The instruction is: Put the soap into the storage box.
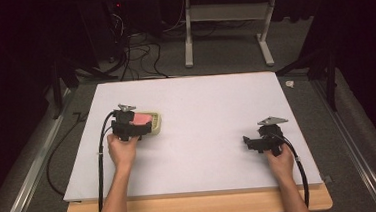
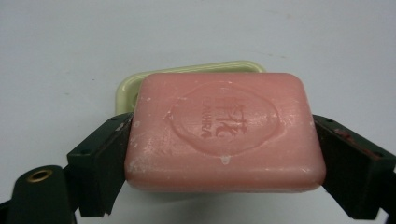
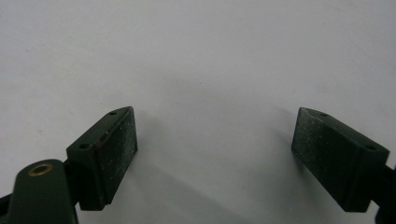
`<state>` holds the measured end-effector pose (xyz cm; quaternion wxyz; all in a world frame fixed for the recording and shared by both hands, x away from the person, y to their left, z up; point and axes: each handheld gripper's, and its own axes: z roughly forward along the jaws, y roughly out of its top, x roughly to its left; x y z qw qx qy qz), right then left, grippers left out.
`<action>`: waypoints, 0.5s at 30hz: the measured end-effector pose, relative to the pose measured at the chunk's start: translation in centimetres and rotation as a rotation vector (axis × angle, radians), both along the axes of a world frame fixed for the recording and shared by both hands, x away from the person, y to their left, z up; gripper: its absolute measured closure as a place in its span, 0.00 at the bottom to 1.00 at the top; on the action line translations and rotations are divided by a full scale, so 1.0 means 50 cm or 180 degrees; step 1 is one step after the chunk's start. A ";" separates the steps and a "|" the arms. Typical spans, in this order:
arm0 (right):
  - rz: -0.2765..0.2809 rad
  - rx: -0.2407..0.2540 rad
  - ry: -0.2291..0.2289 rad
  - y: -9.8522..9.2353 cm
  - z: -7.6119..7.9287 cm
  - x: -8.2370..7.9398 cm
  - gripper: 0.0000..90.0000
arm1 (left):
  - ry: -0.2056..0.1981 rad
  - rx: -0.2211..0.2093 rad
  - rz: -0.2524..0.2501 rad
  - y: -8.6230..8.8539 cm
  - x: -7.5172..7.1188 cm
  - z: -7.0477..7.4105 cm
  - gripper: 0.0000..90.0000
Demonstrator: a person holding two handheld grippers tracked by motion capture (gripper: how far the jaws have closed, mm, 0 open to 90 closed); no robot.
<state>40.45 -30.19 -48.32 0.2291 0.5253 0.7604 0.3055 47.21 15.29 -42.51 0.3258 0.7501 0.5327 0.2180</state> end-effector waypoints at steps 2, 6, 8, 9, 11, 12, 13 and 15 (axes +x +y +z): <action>-0.0002 0.0003 0.0002 0.000 0.000 0.000 0.17 | 0.0009 0.0016 0.0068 -0.002 0.008 -0.009 0.15; -0.0001 0.0002 0.0002 0.000 0.000 0.000 0.16 | 0.0046 0.0000 0.0096 -0.009 0.020 -0.022 0.15; -0.0001 0.0002 0.0003 0.000 0.000 0.000 0.16 | 0.0072 0.0002 0.0127 -0.010 0.026 -0.029 0.15; -0.0001 0.0002 0.0002 0.000 0.000 0.000 0.17 | 0.0088 0.0004 0.0136 -0.009 0.029 -0.032 0.15; 0.0001 0.0000 0.0000 0.000 0.000 0.000 0.16 | 0.0102 0.0010 0.0147 -0.009 0.030 -0.034 0.15; -0.0001 0.0002 0.0003 0.000 0.000 0.000 0.17 | 0.0111 0.0023 0.0170 -0.009 0.033 -0.038 0.15; 0.0000 0.0000 0.0000 0.000 0.000 0.000 0.17 | 0.0114 0.0027 0.0179 -0.008 0.034 -0.039 0.15; -0.0001 0.0002 0.0003 0.000 0.000 0.000 0.16 | 0.0112 0.0035 0.0187 -0.008 0.035 -0.040 0.15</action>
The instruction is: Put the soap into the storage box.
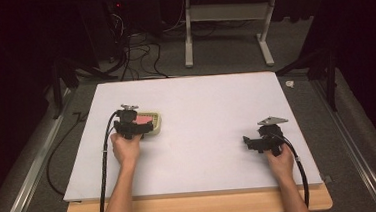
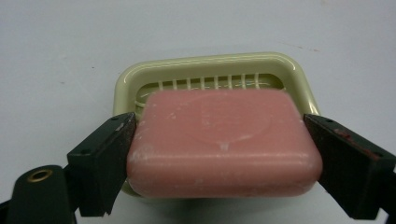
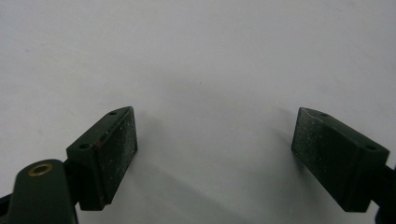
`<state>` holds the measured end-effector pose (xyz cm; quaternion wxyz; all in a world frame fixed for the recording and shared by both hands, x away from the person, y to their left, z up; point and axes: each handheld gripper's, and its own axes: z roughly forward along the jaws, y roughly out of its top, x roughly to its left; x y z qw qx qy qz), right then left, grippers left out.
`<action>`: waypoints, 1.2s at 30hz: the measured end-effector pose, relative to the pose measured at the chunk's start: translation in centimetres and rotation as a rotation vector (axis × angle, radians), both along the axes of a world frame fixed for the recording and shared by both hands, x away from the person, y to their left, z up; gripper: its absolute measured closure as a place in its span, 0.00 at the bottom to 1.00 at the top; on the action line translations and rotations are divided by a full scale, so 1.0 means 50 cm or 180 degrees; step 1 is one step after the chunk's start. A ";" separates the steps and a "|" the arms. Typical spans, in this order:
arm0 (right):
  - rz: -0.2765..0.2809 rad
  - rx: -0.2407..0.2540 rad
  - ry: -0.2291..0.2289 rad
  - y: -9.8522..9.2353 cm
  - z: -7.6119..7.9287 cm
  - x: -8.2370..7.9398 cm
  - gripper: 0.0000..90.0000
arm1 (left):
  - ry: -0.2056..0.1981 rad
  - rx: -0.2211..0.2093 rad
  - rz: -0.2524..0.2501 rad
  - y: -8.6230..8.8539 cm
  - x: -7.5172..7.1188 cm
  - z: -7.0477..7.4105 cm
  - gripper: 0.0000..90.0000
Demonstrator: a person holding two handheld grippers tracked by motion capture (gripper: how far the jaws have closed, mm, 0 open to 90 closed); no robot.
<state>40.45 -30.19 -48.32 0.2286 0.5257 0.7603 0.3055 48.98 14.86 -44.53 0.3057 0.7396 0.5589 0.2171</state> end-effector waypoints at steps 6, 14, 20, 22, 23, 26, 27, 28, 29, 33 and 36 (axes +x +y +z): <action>0.0000 0.0001 -0.0001 0.000 0.000 0.000 0.16 | -0.0049 0.0079 -0.0011 -0.006 0.002 0.006 0.15; 0.0001 -0.0001 -0.0004 0.000 0.000 0.000 0.16 | -0.0045 0.0109 -0.0023 -0.018 0.009 0.000 0.15; 0.0000 0.0000 0.0000 0.000 0.000 0.000 0.16 | 0.0008 0.0138 -0.0030 -0.022 0.015 0.002 0.15; 0.0000 0.0000 -0.0001 0.000 0.000 0.000 0.16 | 0.0013 0.0144 -0.0029 -0.022 0.016 0.002 0.15; 0.0000 0.0001 -0.0001 0.000 0.000 0.000 0.17 | 0.0004 0.0136 -0.0017 -0.022 0.018 0.001 0.15; 0.0002 -0.0001 -0.0004 0.000 0.000 0.000 0.16 | 0.0016 0.0141 -0.0005 -0.021 0.020 -0.001 0.15; 0.0002 -0.0001 -0.0004 0.000 0.000 0.000 0.16 | 0.0011 0.0139 -0.0003 -0.021 0.020 -0.001 0.15; 0.0000 0.0001 -0.0001 0.000 0.000 0.000 0.16 | 0.0011 0.0135 -0.0005 -0.020 0.020 -0.002 0.15; 0.0000 0.0000 -0.0001 0.000 0.000 0.000 0.16 | 0.0011 0.0135 -0.0005 -0.020 0.020 -0.002 0.15; 0.0001 -0.0001 -0.0004 0.000 0.000 0.000 0.17 | 0.0028 0.0102 -0.0010 -0.017 0.021 -0.001 0.15; 0.0000 0.0001 0.0000 0.000 0.000 0.000 0.16 | 0.0001 0.0066 -0.0020 -0.015 0.019 0.003 0.13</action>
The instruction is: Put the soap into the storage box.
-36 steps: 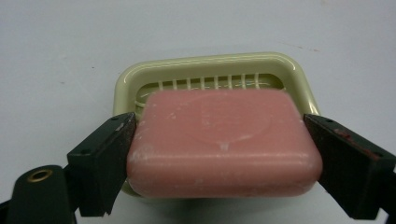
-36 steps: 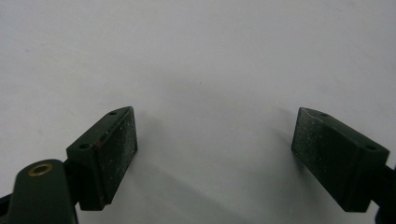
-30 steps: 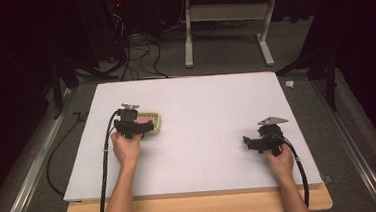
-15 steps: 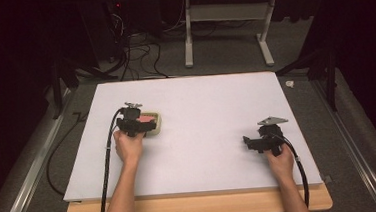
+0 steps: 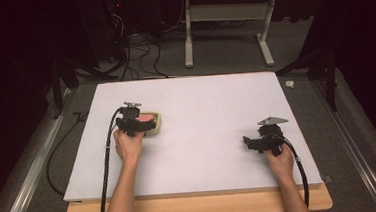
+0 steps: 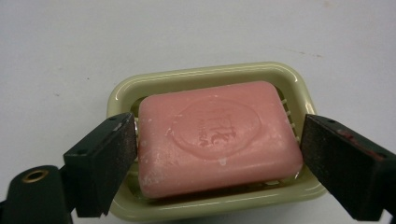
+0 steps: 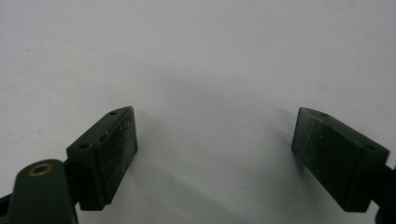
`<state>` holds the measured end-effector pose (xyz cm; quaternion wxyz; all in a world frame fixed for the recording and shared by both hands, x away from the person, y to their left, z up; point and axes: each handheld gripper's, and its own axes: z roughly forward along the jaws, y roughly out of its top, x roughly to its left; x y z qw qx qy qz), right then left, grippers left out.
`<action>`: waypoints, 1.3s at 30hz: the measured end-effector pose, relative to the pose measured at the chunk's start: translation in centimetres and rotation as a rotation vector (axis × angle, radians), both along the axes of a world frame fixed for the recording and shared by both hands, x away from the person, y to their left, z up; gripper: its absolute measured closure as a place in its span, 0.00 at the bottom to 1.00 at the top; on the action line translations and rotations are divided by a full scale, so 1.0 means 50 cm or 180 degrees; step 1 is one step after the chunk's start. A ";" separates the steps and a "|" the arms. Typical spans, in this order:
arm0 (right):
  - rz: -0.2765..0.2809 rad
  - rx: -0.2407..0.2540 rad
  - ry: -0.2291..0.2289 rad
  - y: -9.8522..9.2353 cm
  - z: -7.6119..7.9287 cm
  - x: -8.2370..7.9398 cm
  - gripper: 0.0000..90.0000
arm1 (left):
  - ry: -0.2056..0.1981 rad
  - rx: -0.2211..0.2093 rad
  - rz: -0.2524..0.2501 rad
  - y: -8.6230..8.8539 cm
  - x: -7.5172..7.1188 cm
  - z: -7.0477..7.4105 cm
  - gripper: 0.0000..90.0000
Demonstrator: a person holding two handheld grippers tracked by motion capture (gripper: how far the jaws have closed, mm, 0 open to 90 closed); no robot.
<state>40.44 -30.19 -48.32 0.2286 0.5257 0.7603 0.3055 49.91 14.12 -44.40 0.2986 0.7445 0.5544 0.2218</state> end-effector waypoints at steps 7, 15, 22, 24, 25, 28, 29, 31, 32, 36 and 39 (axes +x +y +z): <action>0.0001 0.0000 0.0000 0.000 0.000 0.000 0.16 | -0.0073 -0.0062 -0.0056 0.003 -0.011 0.015 0.11; 0.0000 0.0000 0.0000 0.000 0.000 0.000 0.16 | -0.0161 -0.0150 -0.0166 0.011 -0.028 0.033 0.12; 0.0001 0.0000 0.0000 0.000 0.000 0.000 0.16 | -0.0222 -0.0199 -0.0197 0.023 -0.047 0.037 0.14; 0.0000 0.0001 0.0000 0.000 0.000 0.000 0.16 | -0.0234 -0.0214 -0.0197 0.024 -0.050 0.038 0.14; 0.0000 0.0000 0.0000 0.000 0.000 0.000 0.16 | -0.0246 -0.0223 -0.0204 0.027 -0.054 0.039 0.14; 0.0000 0.0000 0.0000 0.000 0.000 0.000 0.16 | -0.0250 -0.0205 -0.0237 0.030 -0.061 0.043 0.15; 0.0000 0.0000 0.0000 0.000 0.000 0.000 0.16 | -0.0259 -0.0210 -0.0243 0.031 -0.064 0.043 0.15; 0.0001 0.0000 -0.0001 0.000 0.000 0.000 0.16 | -0.0270 -0.0257 -0.0246 0.033 -0.069 0.044 0.16; 0.0001 0.0000 -0.0001 0.000 0.000 0.000 0.16 | -0.0274 -0.0272 -0.0250 0.035 -0.071 0.045 0.16; -0.0001 0.0001 0.0000 0.000 0.000 0.000 0.16 | -0.0303 -0.0341 -0.0264 0.040 -0.081 0.046 0.16; 0.0001 -0.0001 -0.0001 0.000 0.000 0.000 0.16 | -0.0336 -0.0370 -0.0292 0.042 -0.090 0.051 0.16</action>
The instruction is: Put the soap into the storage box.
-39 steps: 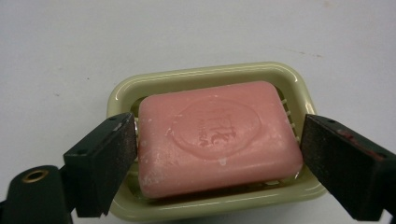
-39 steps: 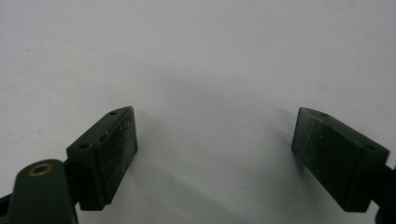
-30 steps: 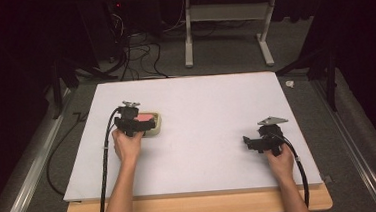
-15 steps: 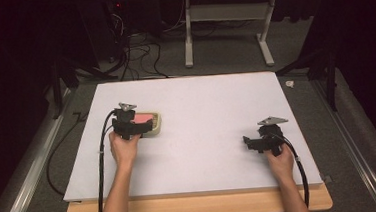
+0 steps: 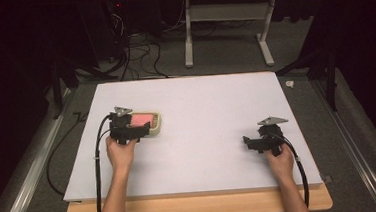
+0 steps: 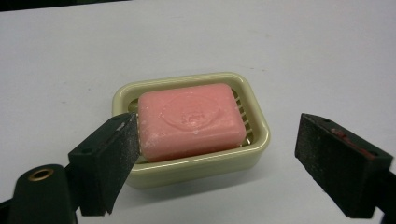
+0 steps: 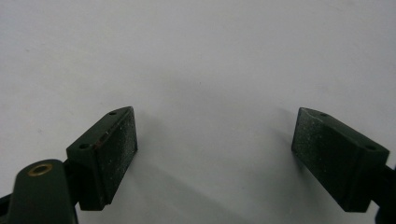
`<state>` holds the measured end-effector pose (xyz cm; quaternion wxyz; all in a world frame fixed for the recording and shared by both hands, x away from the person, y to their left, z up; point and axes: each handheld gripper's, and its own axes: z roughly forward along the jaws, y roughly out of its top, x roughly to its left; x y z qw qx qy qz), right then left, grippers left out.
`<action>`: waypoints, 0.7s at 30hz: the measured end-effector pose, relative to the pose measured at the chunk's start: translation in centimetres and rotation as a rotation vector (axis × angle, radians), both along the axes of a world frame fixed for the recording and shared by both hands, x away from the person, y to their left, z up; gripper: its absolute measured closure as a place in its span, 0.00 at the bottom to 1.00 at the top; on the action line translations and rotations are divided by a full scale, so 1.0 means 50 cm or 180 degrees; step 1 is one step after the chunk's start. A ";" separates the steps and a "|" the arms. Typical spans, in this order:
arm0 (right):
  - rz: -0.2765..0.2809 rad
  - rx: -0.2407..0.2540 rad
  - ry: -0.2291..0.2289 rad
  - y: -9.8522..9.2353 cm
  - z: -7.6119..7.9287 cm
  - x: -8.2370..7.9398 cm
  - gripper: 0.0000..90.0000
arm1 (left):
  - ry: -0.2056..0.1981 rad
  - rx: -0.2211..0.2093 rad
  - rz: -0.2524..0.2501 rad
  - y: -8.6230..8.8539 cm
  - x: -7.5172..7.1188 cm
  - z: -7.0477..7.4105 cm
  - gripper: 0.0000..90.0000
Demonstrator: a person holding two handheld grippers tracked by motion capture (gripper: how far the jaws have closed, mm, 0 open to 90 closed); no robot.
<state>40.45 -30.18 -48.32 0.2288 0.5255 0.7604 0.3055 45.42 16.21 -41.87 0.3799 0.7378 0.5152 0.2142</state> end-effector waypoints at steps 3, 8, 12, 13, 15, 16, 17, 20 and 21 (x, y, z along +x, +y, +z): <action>-0.0002 0.0001 0.0002 0.000 0.000 0.000 0.16 | -0.0028 -0.0013 -0.0031 0.002 -0.011 0.007 0.16; -0.0003 0.0002 0.0002 0.000 0.000 0.000 0.16 | -0.0059 0.0005 -0.0063 0.002 -0.019 0.012 0.17; -0.0002 0.0002 0.0001 0.000 0.000 0.000 0.16 | -0.0064 0.0029 -0.0100 0.001 -0.024 0.014 0.17; -0.0002 0.0002 0.0002 0.000 0.000 0.000 0.16 | -0.0075 0.0030 -0.0100 0.001 -0.026 0.015 0.17; -0.0002 0.0001 0.0001 0.000 0.000 0.000 0.16 | -0.0089 0.0018 -0.0111 0.003 -0.030 0.015 0.17; -0.0003 0.0002 0.0002 0.000 0.000 0.000 0.16 | -0.0096 -0.0006 -0.0103 0.003 -0.032 0.015 0.17; -0.0003 0.0002 0.0002 0.000 0.000 0.000 0.16 | -0.0096 -0.0006 -0.0103 0.003 -0.032 0.015 0.17; -0.0002 0.0002 0.0002 0.000 0.000 0.000 0.16 | -0.0100 -0.0021 -0.0104 0.008 -0.039 0.012 0.17; -0.0003 0.0001 0.0002 0.000 0.000 0.000 0.17 | -0.0096 -0.0017 -0.0110 0.010 -0.042 0.012 0.17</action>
